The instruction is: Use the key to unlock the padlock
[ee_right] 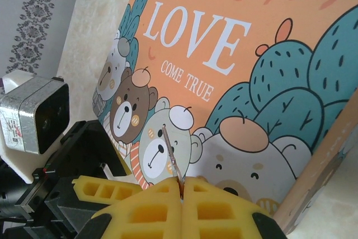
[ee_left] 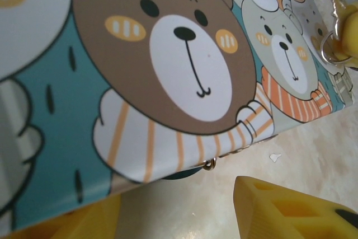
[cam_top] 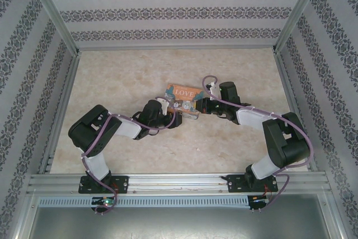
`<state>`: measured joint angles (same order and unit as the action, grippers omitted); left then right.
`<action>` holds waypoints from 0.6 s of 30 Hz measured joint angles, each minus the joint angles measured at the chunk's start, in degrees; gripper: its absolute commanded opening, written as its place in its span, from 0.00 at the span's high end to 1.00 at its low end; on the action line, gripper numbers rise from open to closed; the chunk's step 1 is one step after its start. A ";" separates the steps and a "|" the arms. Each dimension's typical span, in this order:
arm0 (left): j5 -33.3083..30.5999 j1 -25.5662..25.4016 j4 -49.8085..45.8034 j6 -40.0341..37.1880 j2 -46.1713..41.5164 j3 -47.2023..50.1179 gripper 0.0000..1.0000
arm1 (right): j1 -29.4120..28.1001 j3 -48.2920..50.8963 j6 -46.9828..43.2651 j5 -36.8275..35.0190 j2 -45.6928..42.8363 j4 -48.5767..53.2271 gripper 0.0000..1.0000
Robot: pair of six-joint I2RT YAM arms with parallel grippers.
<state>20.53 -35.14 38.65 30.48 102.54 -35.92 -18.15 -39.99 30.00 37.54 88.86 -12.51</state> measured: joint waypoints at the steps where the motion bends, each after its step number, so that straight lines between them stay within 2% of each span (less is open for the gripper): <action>1: -0.02 0.00 0.35 0.13 0.15 0.00 0.45 | 0.00 0.00 0.00 -0.04 -0.07 0.09 1.00; 6: -0.24 0.00 1.36 0.57 0.94 -0.15 0.49 | -0.50 0.00 0.07 -0.55 -0.33 0.33 1.00; 18: -0.87 -0.02 1.66 1.05 1.62 -0.92 0.49 | -3.41 1.05 3.06 -2.91 -2.29 1.25 1.00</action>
<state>19.66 -35.16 40.32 31.53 104.16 -36.84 -21.56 -38.94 33.06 34.63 86.56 -11.27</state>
